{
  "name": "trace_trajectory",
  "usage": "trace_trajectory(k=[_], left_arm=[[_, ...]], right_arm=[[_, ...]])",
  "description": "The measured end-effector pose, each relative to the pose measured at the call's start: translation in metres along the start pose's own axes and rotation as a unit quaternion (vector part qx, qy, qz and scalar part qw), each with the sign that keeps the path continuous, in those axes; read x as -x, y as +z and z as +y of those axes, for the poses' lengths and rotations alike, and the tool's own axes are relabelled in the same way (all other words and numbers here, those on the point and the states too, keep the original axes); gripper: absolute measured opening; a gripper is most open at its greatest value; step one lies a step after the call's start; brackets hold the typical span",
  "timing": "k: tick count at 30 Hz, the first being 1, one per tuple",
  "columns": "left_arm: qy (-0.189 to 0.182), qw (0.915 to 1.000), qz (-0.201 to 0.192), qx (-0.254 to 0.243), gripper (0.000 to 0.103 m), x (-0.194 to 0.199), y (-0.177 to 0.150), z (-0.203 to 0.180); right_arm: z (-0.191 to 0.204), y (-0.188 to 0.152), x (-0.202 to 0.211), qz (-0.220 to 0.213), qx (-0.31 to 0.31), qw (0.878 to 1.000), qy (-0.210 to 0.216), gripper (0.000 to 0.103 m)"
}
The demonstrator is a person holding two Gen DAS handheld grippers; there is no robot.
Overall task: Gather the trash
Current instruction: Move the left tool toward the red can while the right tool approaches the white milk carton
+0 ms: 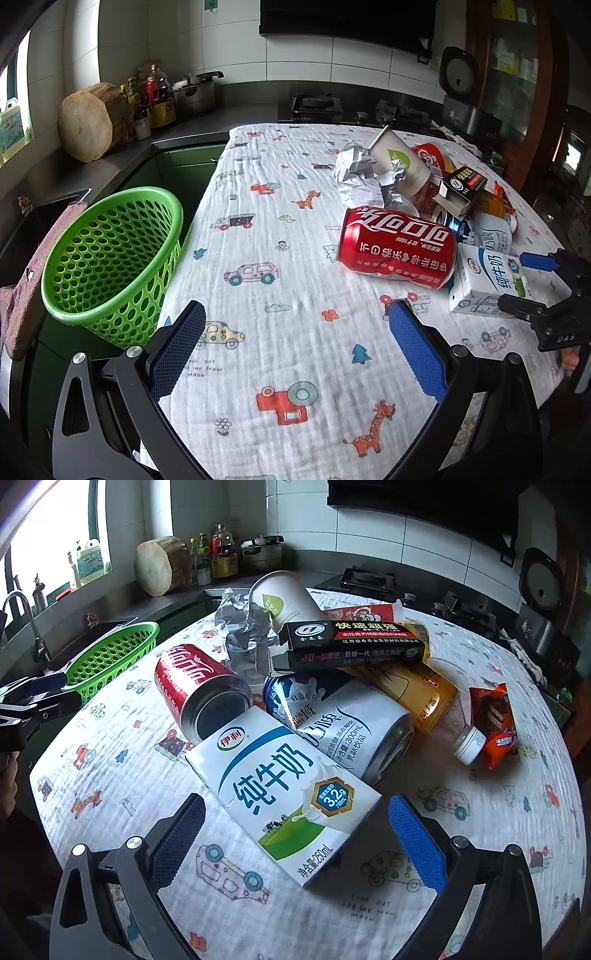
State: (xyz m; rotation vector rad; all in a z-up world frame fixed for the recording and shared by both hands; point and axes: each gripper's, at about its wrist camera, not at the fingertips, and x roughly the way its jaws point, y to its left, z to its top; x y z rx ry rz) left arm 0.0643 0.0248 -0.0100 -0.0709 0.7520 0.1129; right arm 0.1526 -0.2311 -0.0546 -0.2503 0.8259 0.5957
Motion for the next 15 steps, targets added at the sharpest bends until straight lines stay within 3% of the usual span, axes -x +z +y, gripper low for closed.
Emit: trace_trajectory(k=[15], left_arm=[[0.000, 0.9999, 0.013, 0.003, 0.098, -0.013, 0.009, 0.000]], right_arm=[[0.032, -0.013, 0.008, 0.030, 0.064, 0.995, 0.064, 0.097]])
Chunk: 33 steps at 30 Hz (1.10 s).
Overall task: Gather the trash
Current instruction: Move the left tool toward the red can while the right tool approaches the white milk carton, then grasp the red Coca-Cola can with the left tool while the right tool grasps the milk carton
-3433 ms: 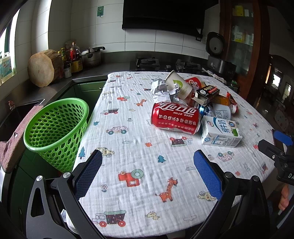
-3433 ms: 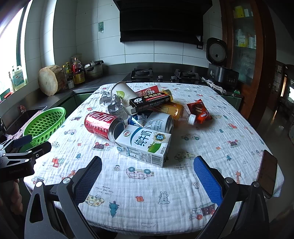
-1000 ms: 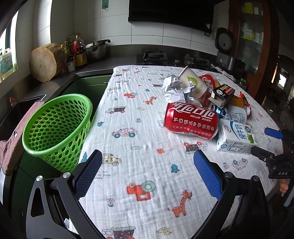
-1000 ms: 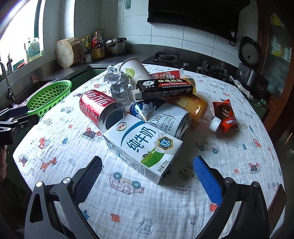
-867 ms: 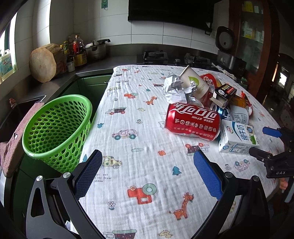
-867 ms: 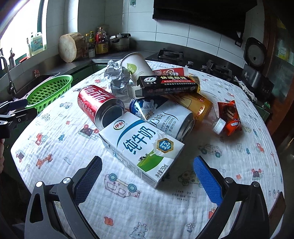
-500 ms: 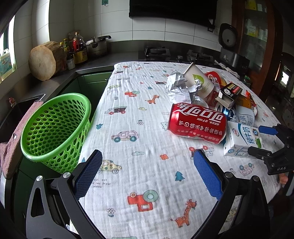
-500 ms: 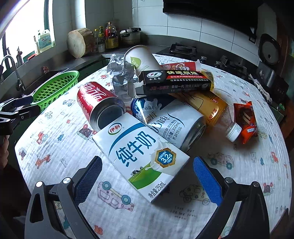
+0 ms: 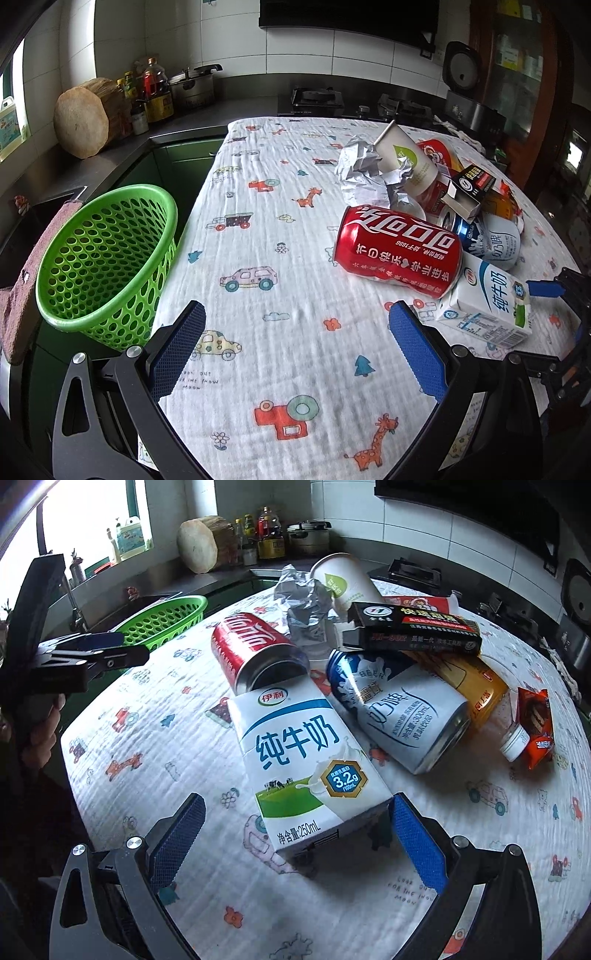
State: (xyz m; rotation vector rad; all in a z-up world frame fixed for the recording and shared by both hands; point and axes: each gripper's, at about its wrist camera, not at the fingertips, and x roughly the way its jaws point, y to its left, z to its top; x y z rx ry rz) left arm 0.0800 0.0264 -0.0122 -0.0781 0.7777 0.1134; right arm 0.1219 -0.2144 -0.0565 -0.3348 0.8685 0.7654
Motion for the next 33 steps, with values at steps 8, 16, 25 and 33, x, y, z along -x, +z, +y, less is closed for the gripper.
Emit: trace_trajectory(k=[8, 16, 25, 33], left_arm=[[0.003, 1.0000, -0.001, 0.000, 0.098, 0.003, 0.002, 0.000], [-0.022, 0.9992, 0.020, 0.028, 0.098, -0.002, 0.014, -0.004], [-0.081, 0.9889, 0.069, 0.104, 0.098, -0.022, 0.036, -0.019], [-0.108, 0.9652, 0.127, 0.202, 0.098, -0.062, 0.042, -0.034]], right_arm=[[0.003, 0.013, -0.010, 0.014, 0.032, 0.999, 0.009, 0.097], [0.006, 0.035, -0.033, 0.022, 0.063, 0.998, 0.018, 0.095], [0.004, 0.040, -0.047, 0.034, 0.064, 0.997, 0.020, 0.069], [-0.004, 0.022, -0.029, 0.029, 0.052, 0.998, 0.025, 0.065]])
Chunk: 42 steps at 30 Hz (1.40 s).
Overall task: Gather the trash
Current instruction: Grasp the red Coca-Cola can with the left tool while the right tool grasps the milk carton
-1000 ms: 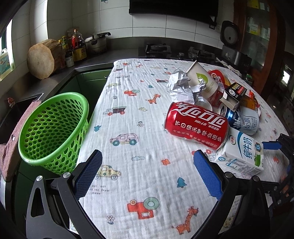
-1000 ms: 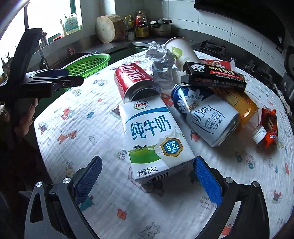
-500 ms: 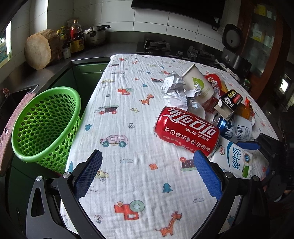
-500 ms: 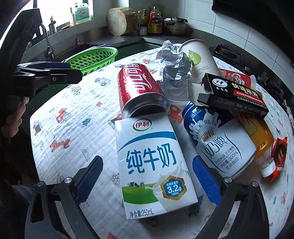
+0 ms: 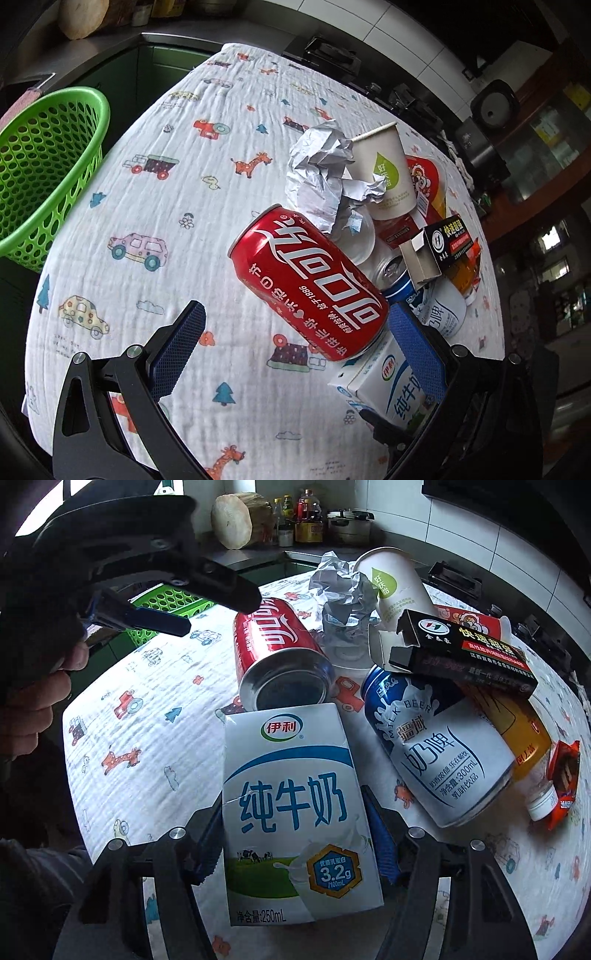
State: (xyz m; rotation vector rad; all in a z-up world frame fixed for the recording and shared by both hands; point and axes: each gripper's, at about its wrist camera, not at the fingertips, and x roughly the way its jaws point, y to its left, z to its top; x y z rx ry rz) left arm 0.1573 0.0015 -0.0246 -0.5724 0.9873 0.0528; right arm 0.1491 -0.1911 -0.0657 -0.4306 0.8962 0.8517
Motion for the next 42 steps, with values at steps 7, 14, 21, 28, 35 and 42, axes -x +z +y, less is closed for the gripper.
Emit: trace_trajectory(k=[7, 14, 21, 28, 35, 42], left_arm=[[-0.021, 0.9946, 0.036, 0.095, 0.097, -0.031, 0.005, 0.006], [-0.013, 0.9897, 0.045, 0.135, 0.088, -0.052, 0.010, -0.002], [-0.018, 0.9857, 0.046, 0.161, 0.079, -0.065, 0.009, -0.003], [-0.027, 0.9920, 0.041, 0.116, 0.077, -0.049, 0.009, 0.005], [-0.024, 0.9971, 0.035, 0.063, 0.076, -0.030, 0.012, 0.023], [-0.013, 0.9994, 0.028, 0.018, 0.075, -0.018, 0.014, 0.034]], right_arm=[[-0.006, -0.013, 0.010, -0.007, -0.016, 1.000, 0.004, 0.065], [-0.010, -0.019, 0.013, -0.009, -0.027, 1.000, 0.003, 0.065], [-0.009, -0.019, 0.014, -0.010, -0.032, 0.999, 0.003, 0.065], [-0.008, -0.019, 0.019, -0.014, -0.047, 0.999, 0.010, 0.063], [0.007, -0.010, 0.015, -0.003, -0.040, 0.999, 0.010, 0.063], [0.025, -0.007, 0.001, 0.019, -0.018, 1.000, -0.012, 0.068]])
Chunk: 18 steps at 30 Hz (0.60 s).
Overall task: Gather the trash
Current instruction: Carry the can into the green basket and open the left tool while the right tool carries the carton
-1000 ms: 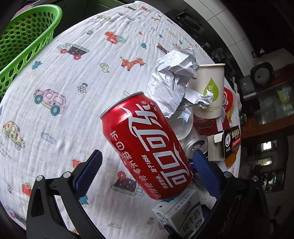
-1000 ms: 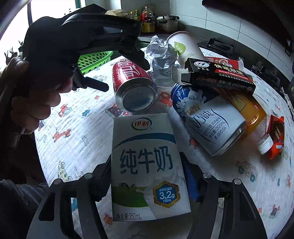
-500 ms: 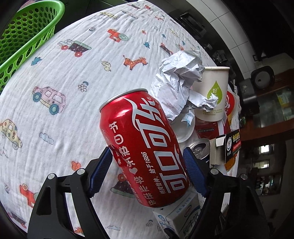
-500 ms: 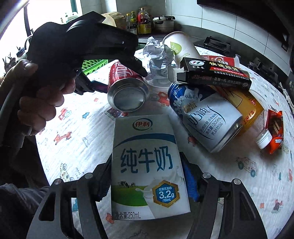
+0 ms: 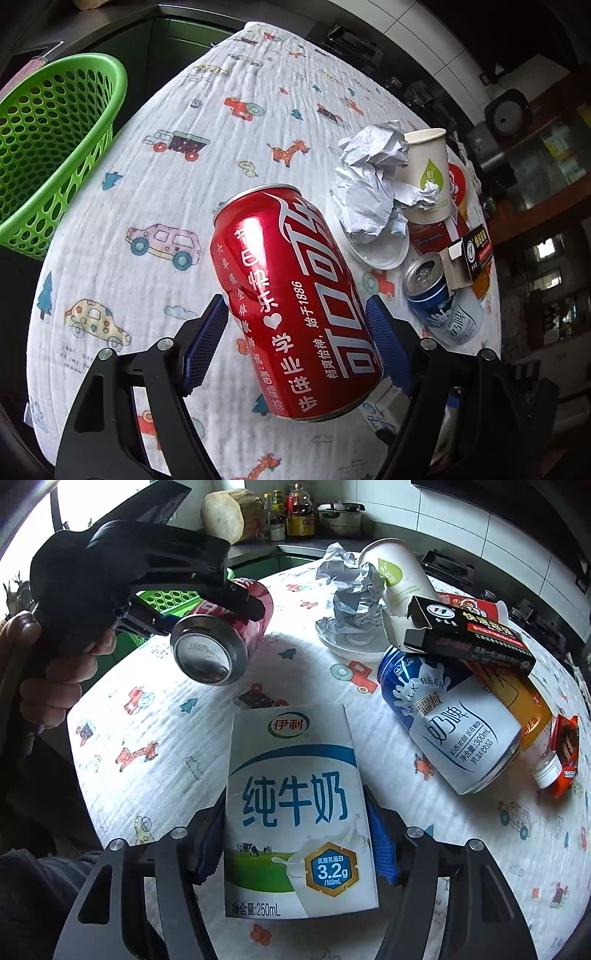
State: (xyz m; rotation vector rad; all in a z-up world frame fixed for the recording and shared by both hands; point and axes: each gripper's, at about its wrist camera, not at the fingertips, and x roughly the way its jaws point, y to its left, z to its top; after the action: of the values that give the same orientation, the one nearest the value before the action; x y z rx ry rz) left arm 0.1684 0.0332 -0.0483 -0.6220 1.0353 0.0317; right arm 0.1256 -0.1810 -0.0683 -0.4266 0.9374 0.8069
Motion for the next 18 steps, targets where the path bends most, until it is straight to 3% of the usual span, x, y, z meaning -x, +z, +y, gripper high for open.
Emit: trace_trajectory(k=[3, 8, 12, 18], left_arm=[[-0.003, 0.9999, 0.002, -0.014, 0.075, 0.003, -0.001, 0.005], [-0.008, 0.9994, 0.003, -0.035, 0.075, 0.006, -0.004, 0.007], [-0.016, 0.9988, 0.000, -0.046, 0.075, 0.012, -0.007, 0.009], [-0.020, 0.9982, -0.010, -0.056, 0.074, 0.025, -0.005, 0.018]], right_arm=[[0.002, 0.003, -0.005, 0.004, 0.000, 1.000, -0.007, 0.079], [-0.003, 0.011, -0.009, 0.007, -0.013, 1.000, -0.007, 0.078], [-0.008, 0.019, -0.010, 0.011, -0.026, 1.000, 0.003, 0.063], [0.003, 0.035, -0.005, 0.004, -0.016, 1.000, 0.006, 0.062]])
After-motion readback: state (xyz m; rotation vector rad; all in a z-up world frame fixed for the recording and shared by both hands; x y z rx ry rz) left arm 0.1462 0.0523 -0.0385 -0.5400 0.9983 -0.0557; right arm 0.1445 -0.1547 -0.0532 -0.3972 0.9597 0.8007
